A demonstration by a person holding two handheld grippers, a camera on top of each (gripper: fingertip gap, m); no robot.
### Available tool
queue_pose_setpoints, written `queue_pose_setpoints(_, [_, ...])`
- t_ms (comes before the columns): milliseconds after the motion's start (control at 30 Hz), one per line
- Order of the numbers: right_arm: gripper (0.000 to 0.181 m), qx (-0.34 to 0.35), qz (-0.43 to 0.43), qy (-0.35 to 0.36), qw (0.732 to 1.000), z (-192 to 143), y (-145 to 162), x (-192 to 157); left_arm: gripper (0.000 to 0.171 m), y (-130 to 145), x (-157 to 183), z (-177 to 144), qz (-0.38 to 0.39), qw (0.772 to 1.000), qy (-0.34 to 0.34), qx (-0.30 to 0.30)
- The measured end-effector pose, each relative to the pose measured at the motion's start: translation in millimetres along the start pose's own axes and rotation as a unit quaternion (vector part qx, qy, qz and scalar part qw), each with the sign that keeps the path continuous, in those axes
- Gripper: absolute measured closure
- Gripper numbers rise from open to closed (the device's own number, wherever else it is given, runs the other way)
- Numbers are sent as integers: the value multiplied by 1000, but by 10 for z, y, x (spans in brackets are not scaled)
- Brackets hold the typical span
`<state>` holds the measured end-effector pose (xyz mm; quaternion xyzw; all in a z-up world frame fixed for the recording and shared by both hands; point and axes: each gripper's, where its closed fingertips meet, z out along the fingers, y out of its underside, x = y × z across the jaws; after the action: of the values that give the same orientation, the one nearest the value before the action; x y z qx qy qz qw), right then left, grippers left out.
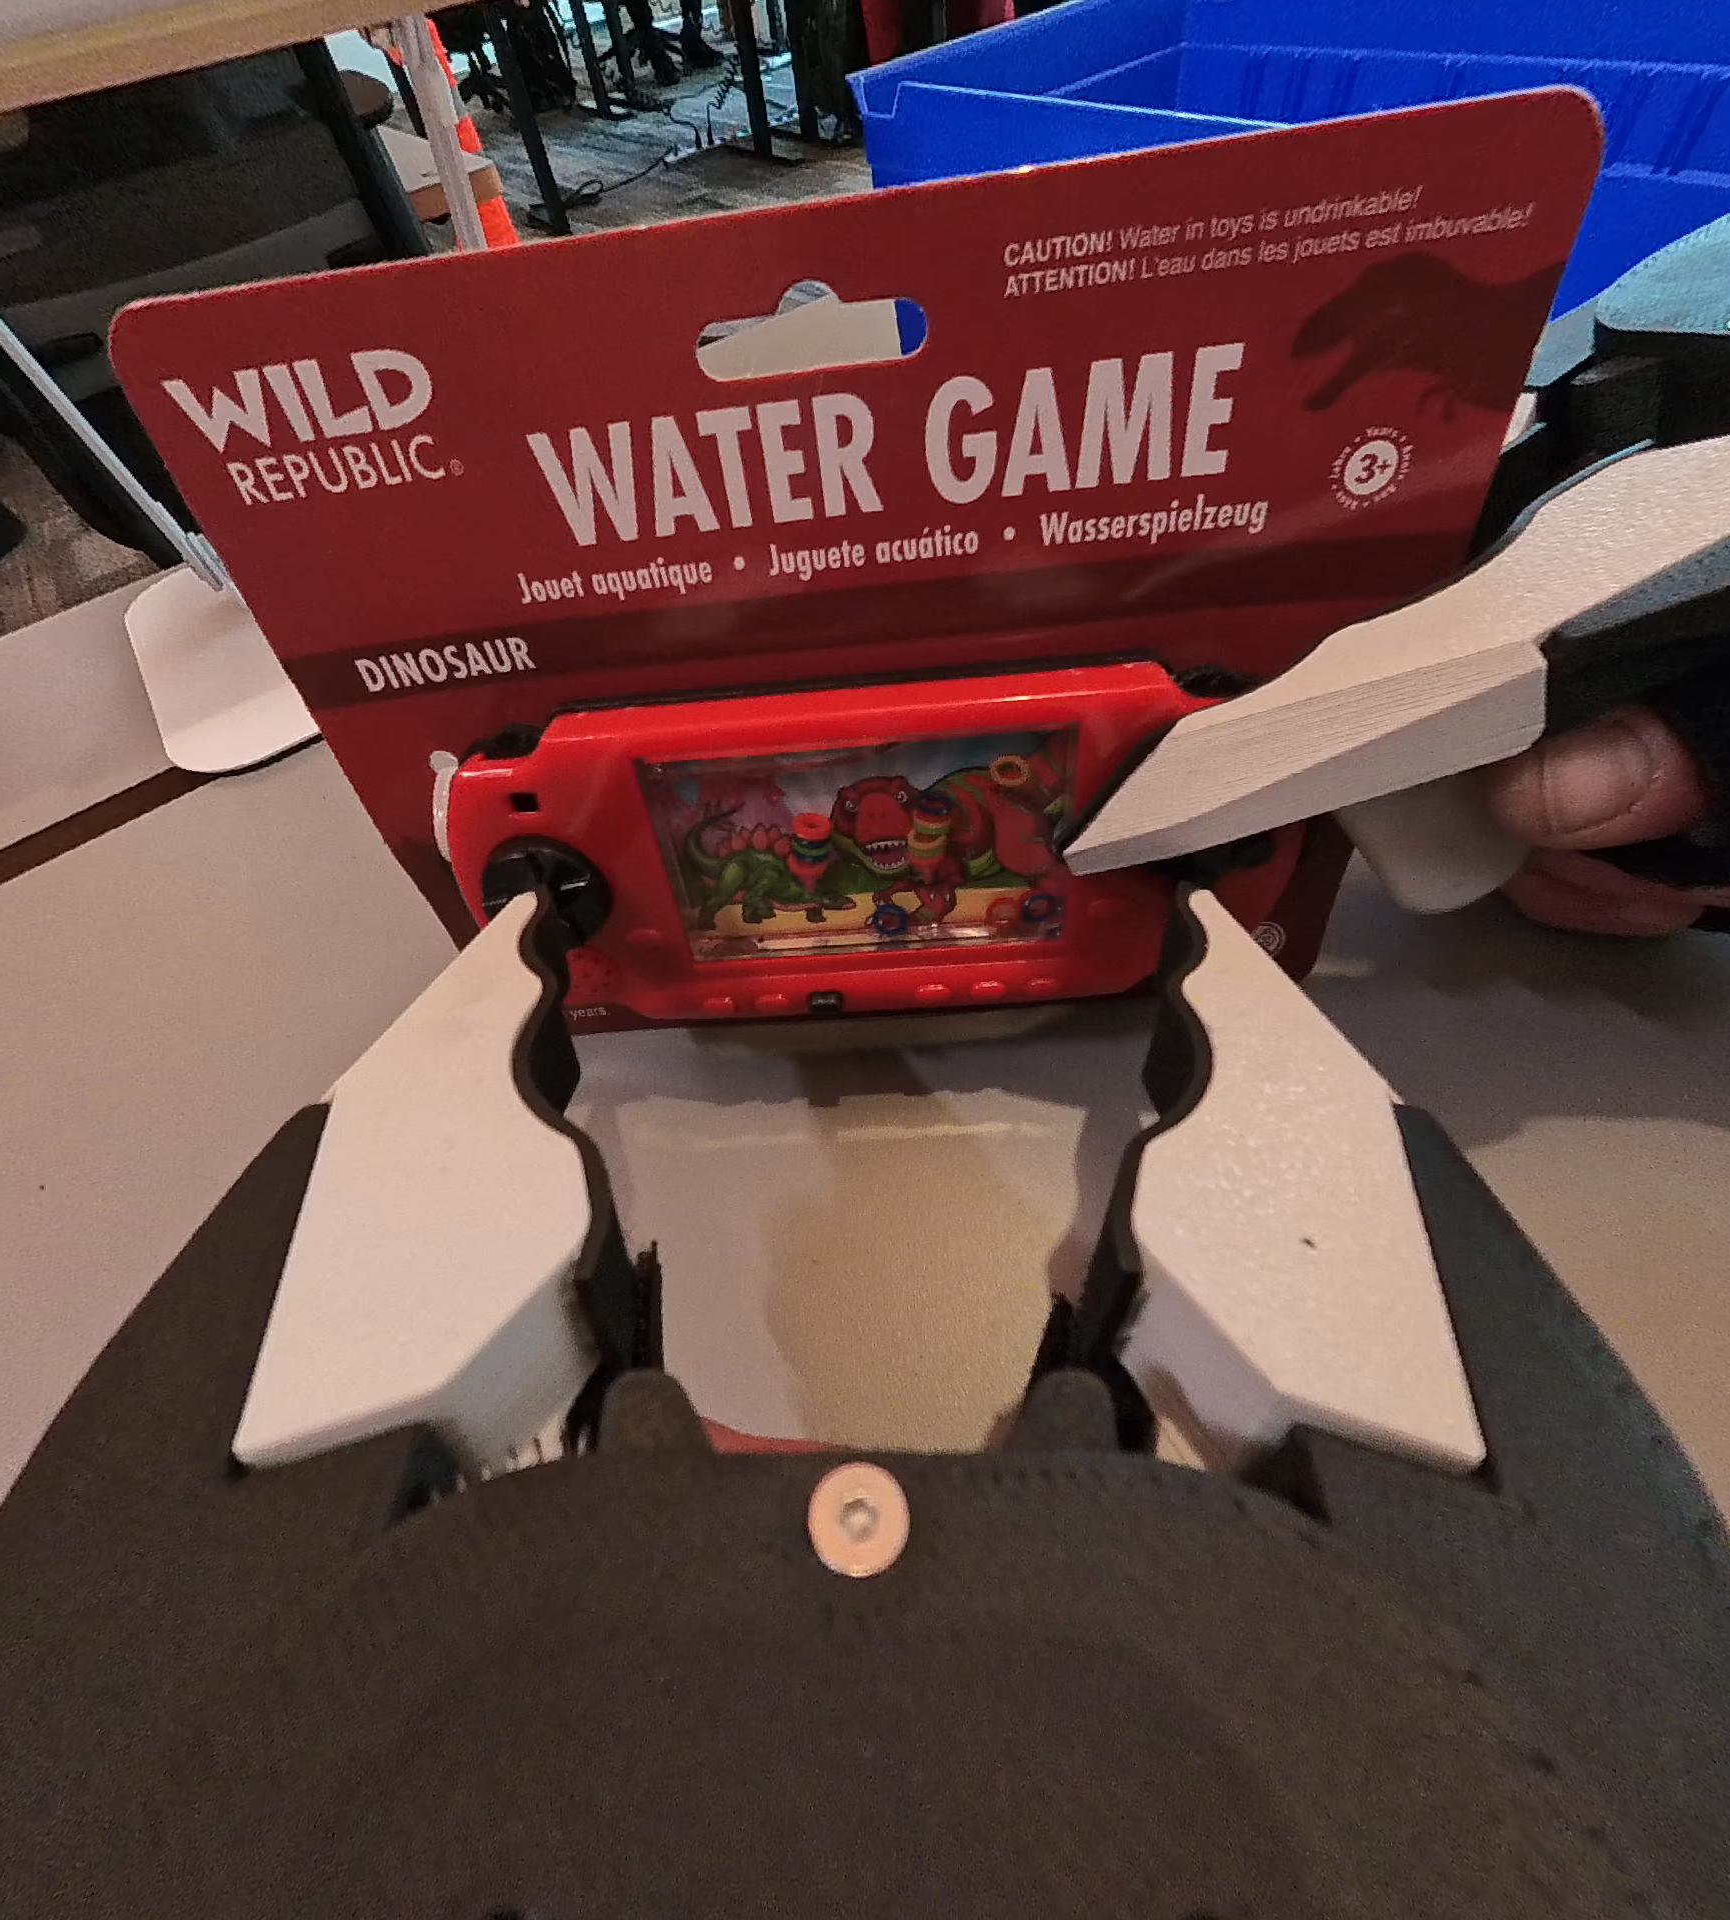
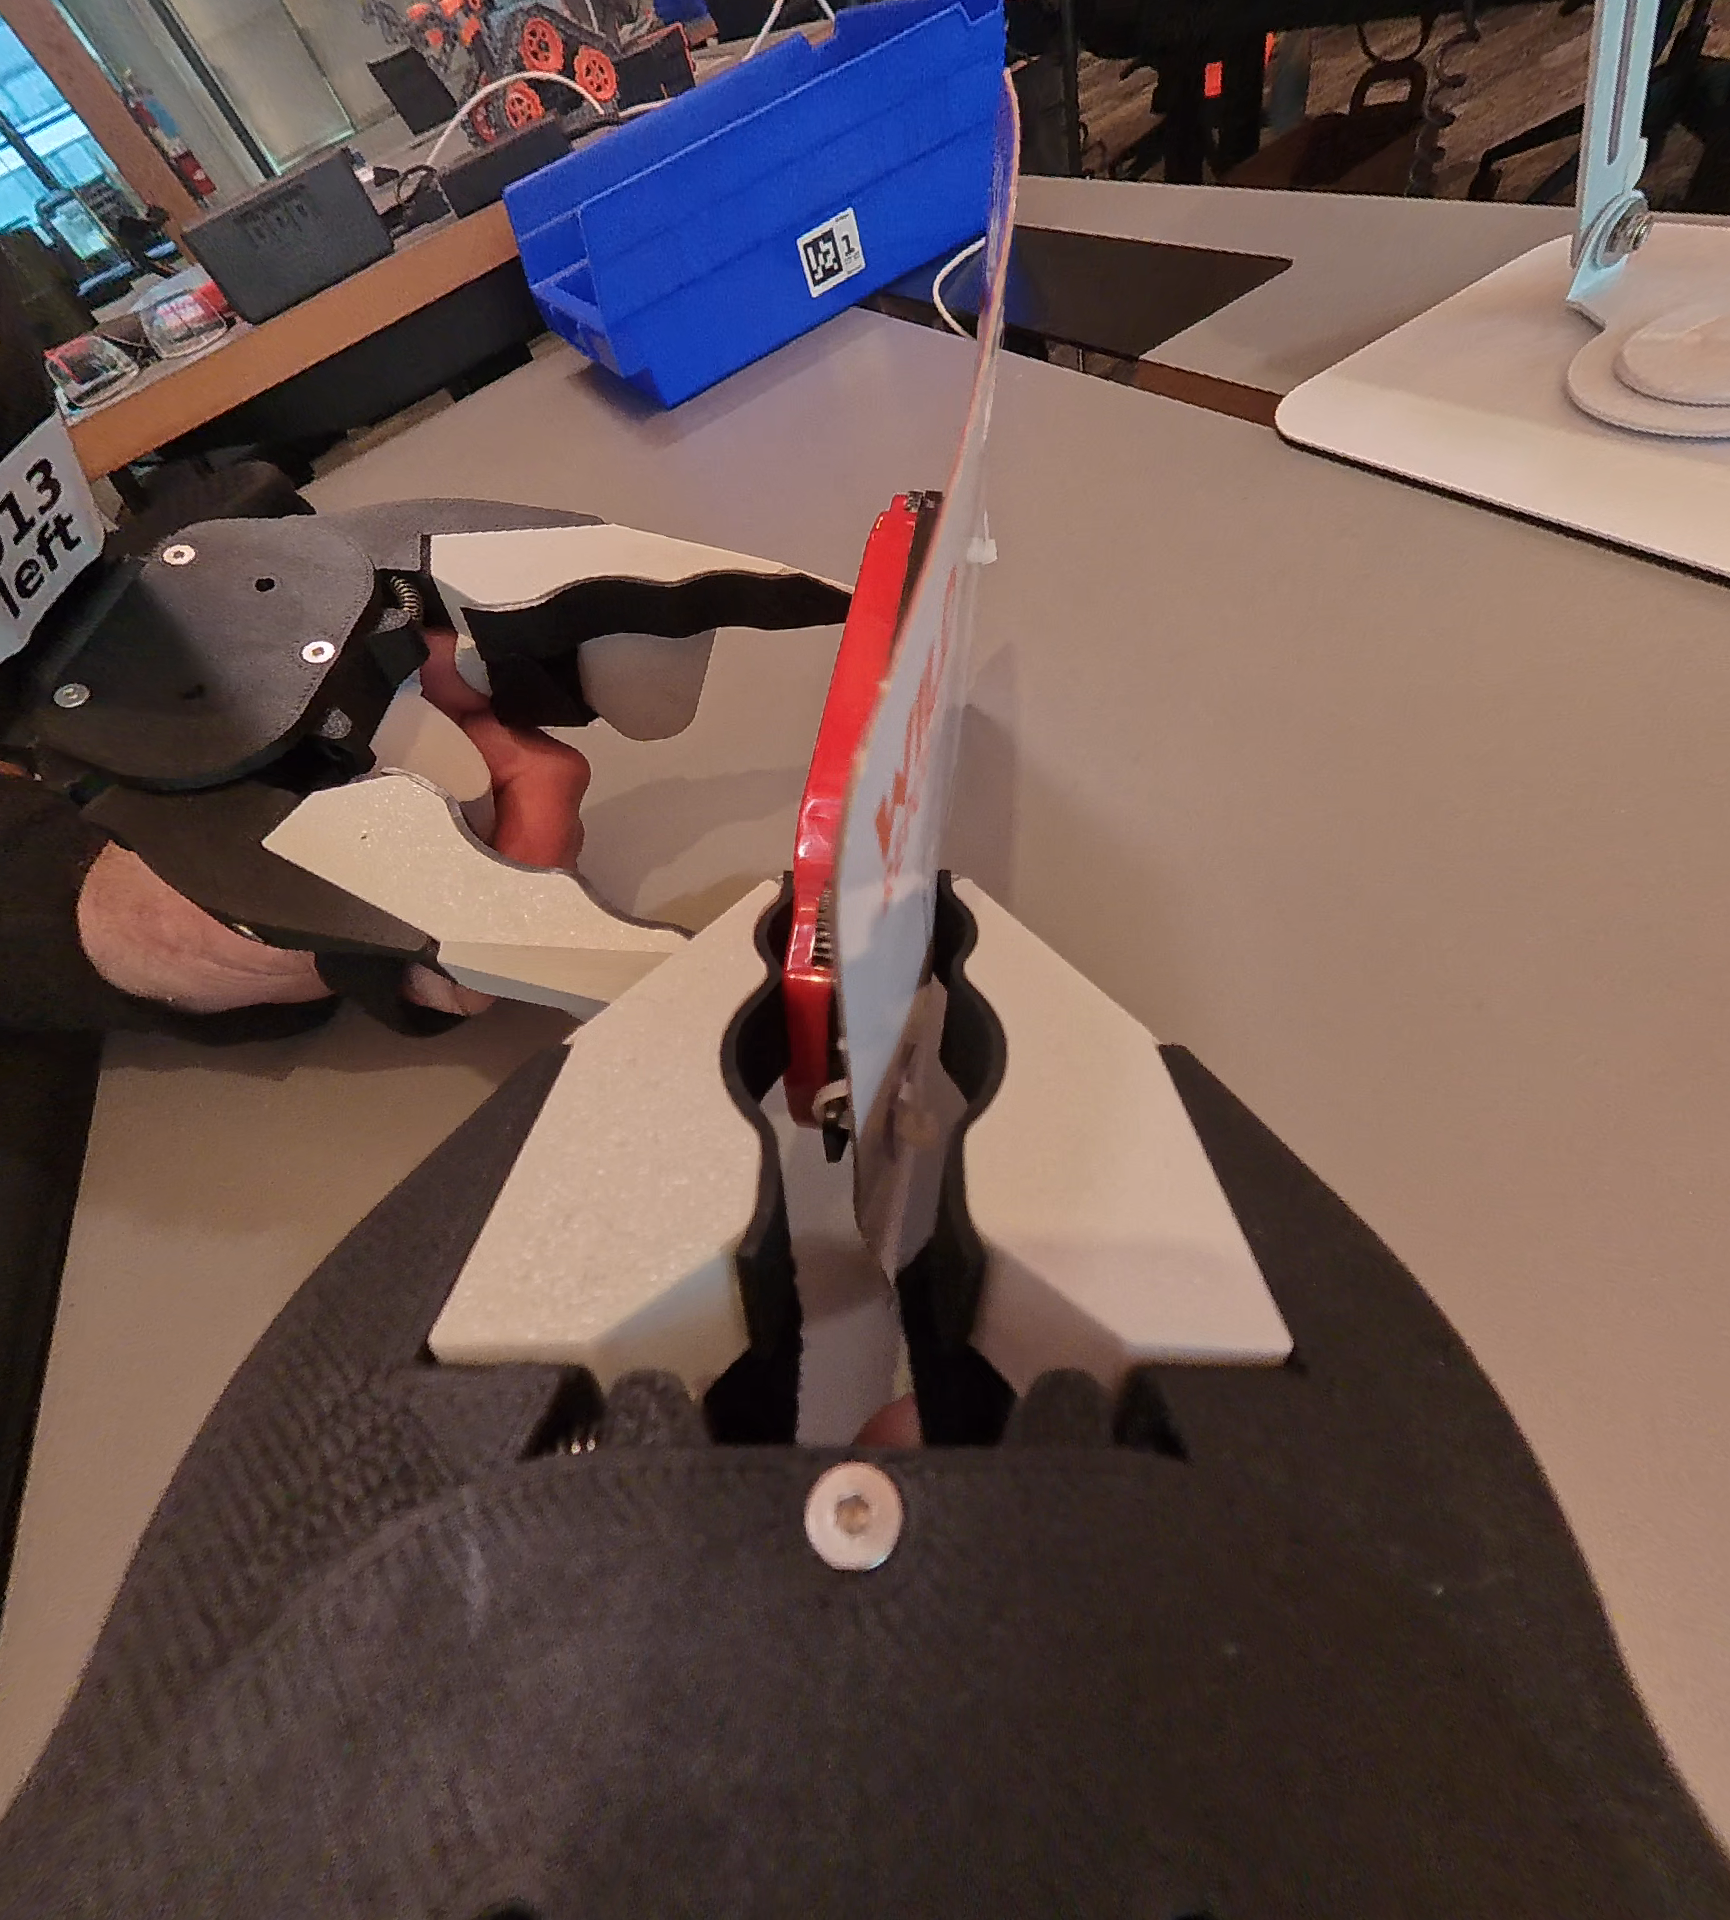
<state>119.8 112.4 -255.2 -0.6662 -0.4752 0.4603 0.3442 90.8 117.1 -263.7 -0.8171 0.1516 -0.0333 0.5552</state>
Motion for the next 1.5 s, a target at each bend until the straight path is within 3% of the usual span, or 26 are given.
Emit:
queue_pose_setpoints(400, [158, 3, 2, -12, 1000, 4, -1, -12, 53, 26, 45, -54, 7, 1000, 16, -2])
queue_pose_setpoints(833, [159, -2, 0, -19, 1000, -8, 2, -11, 51, -15, -310, -99, -17, 999, 34, 15])
queue_pose_setpoints(1067, [159, -9, -10, -24, 1000, -51, 2, -7, 49, -108, -602, -115, -30, 995, 87, 30])
queue_pose_setpoints(1167, [159, -12, -11, -38, 999, -71, 12, -43, 54, -140, -774, -134, -42, 993, 101, 37])
queue_pose_setpoints(1267, [159, -21, -21, -54, 998, -90, 23, -99, 63, -198, -790, -164, -78, 982, 162, 50])
queue_pose_setpoints(1500, [159, -41, -41, -101, 993, -135, 89, -264, 108, -122, -534, -232, -131, 941, 309, 28])
